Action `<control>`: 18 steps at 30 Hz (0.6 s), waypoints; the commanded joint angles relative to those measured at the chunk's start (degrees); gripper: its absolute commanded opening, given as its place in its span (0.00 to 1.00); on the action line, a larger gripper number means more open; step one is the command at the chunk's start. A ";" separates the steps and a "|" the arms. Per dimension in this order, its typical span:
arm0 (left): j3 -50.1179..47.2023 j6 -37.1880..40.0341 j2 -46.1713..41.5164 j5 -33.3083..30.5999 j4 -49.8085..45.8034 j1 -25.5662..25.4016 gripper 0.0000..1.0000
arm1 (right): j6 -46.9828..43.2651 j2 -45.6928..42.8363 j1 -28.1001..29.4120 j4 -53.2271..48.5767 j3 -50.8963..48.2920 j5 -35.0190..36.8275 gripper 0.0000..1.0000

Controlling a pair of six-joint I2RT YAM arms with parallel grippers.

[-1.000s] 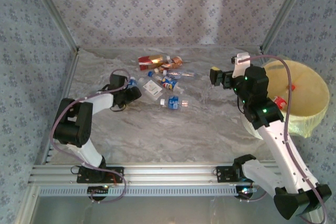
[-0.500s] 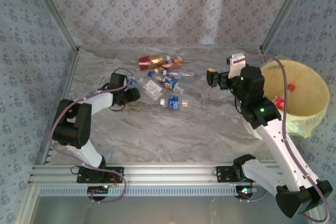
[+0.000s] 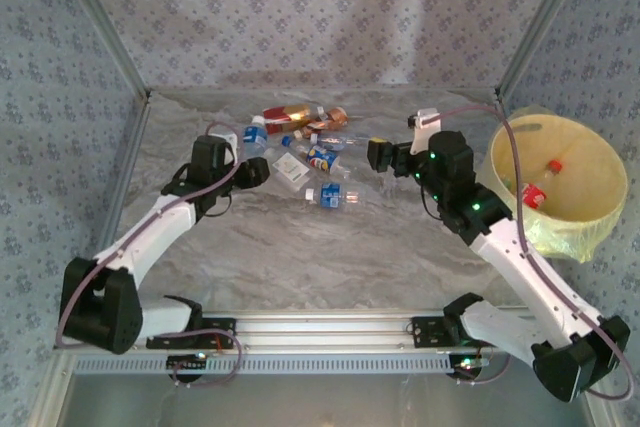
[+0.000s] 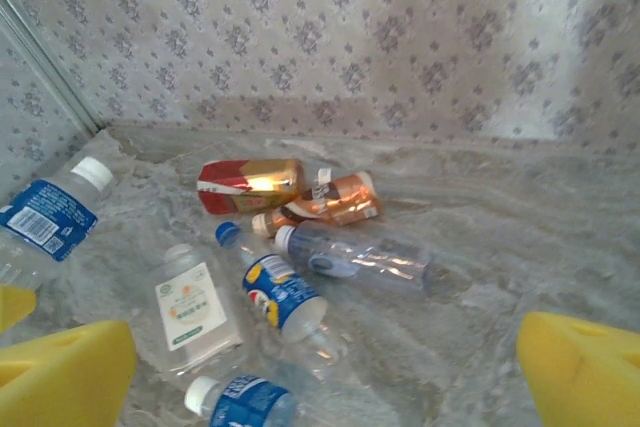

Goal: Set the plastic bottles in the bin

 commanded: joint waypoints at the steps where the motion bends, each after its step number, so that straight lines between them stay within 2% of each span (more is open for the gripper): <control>1: 1.19 -0.47 -2.95 10.74 5.29 -1.58 0.51 | 8.92 1.91 0.71 2.13 2.78 1.44 1.00; 7: 2.03 -5.85 -3.47 23.52 18.64 -4.47 0.51 | 16.81 8.27 0.71 6.47 8.18 -12.52 1.00; 10: 2.39 -7.53 -2.72 28.68 24.80 -6.60 0.52 | 20.84 10.59 0.70 12.74 8.98 -21.65 1.00; 12: 3.20 -7.90 -2.12 29.63 26.66 -8.34 0.52 | 24.07 12.23 0.95 18.13 8.73 -27.17 1.00; 18: 4.94 -7.52 -0.40 28.08 29.23 -12.34 0.53 | 28.72 16.27 2.25 23.33 9.34 -30.66 1.00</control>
